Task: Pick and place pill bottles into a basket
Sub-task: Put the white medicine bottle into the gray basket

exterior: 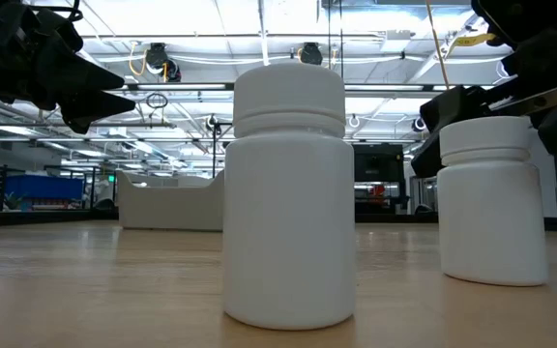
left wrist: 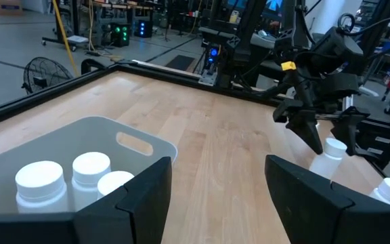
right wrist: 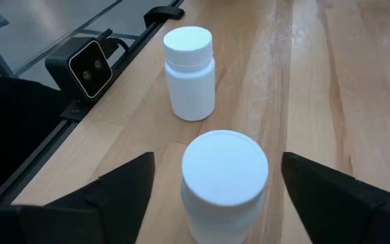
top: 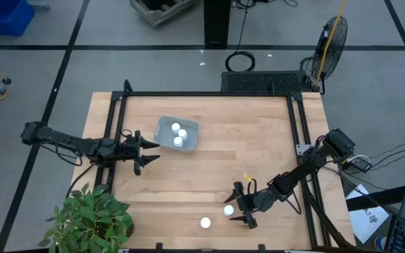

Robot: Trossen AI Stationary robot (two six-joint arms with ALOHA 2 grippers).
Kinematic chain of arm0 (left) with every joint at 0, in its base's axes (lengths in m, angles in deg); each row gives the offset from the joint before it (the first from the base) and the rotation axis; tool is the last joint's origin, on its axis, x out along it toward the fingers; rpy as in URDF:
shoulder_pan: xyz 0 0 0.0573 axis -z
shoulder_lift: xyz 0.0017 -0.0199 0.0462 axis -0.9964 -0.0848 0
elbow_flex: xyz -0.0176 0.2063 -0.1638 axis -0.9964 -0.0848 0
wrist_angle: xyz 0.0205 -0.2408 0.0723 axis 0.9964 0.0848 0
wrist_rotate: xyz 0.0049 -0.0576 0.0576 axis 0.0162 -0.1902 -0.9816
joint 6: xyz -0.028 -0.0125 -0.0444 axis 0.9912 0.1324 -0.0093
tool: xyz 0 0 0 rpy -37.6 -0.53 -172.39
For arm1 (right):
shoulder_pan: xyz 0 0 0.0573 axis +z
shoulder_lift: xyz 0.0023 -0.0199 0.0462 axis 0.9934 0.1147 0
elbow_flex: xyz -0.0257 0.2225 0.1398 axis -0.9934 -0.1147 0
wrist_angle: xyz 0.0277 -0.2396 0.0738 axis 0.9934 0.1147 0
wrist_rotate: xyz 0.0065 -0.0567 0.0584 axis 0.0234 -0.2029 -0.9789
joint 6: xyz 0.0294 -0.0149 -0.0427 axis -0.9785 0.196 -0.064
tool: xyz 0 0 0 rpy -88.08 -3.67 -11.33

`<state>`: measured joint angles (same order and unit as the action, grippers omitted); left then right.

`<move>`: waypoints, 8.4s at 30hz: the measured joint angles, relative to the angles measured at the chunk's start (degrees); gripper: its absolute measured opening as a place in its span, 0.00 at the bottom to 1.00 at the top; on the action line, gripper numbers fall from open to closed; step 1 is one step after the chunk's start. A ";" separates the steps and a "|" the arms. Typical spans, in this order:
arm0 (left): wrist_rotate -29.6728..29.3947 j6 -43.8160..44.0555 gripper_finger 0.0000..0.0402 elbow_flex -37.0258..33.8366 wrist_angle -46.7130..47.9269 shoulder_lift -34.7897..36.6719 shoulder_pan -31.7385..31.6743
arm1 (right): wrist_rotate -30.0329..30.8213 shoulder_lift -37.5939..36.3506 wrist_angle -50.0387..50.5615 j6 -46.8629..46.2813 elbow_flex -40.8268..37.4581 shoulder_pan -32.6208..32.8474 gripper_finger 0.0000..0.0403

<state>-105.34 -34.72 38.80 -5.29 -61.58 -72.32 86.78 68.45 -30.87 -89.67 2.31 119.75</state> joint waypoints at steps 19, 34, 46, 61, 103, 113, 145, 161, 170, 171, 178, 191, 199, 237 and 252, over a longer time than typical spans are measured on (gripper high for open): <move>0.02 0.04 0.61 0.00 0.39 0.00 0.00 | -0.25 -0.07 0.24 -0.32 0.00 -1.06 0.37; 0.02 0.07 0.61 0.00 0.28 0.00 0.00 | -0.58 -3.04 -0.45 0.15 -0.04 -8.98 0.37; 0.02 0.07 0.61 0.00 0.06 0.00 0.00 | -9.48 -7.69 -0.29 7.84 4.27 -25.16 0.37; 0.02 0.06 0.61 0.00 -0.15 0.00 0.00 | -15.75 -6.50 9.40 16.68 17.36 -42.53 0.37; 0.07 0.07 0.61 0.00 -0.17 0.00 0.01 | -24.30 11.06 16.09 20.96 29.57 -50.24 0.38; 0.07 0.07 0.61 0.00 -0.17 0.00 0.02 | -24.30 11.06 15.51 21.00 29.55 -50.27 0.38; 0.07 0.07 0.61 0.00 -0.15 0.00 0.00 | -27.43 14.93 11.82 19.91 29.59 -53.05 0.42; 0.04 0.07 0.61 0.00 -0.15 0.00 0.00 | -27.30 14.95 11.45 20.03 29.59 -53.02 0.52; 0.04 0.07 0.61 0.00 -0.17 0.00 0.02 | -26.91 13.17 11.06 22.70 29.59 -52.76 0.54; 0.04 0.07 0.61 0.00 -0.15 0.00 0.02 | -26.92 12.60 11.34 22.71 29.59 -52.74 0.54; 0.04 0.07 0.61 0.00 -0.17 0.01 0.02 | -27.14 6.49 22.96 22.49 29.59 -51.78 0.53; 0.04 0.07 0.61 0.00 -0.17 0.00 0.02 | -27.05 -14.33 24.71 19.22 10.95 -42.88 0.05; 0.04 0.07 0.61 0.00 -0.17 0.01 0.02 | -27.10 -30.42 19.98 9.08 -2.84 -36.27 0.01; -2.93 12.83 0.61 0.02 -7.85 -0.21 0.00 | -17.86 -80.97 23.47 4.87 -34.53 -26.60 0.00; -0.14 7.50 0.61 5.40 -21.47 -27.46 4.09 | -18.01 -82.03 23.02 4.87 -34.67 -26.60 0.00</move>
<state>-105.48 -27.22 44.20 -26.76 -89.05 -68.23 68.77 -13.58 -7.86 -84.79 -32.36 93.15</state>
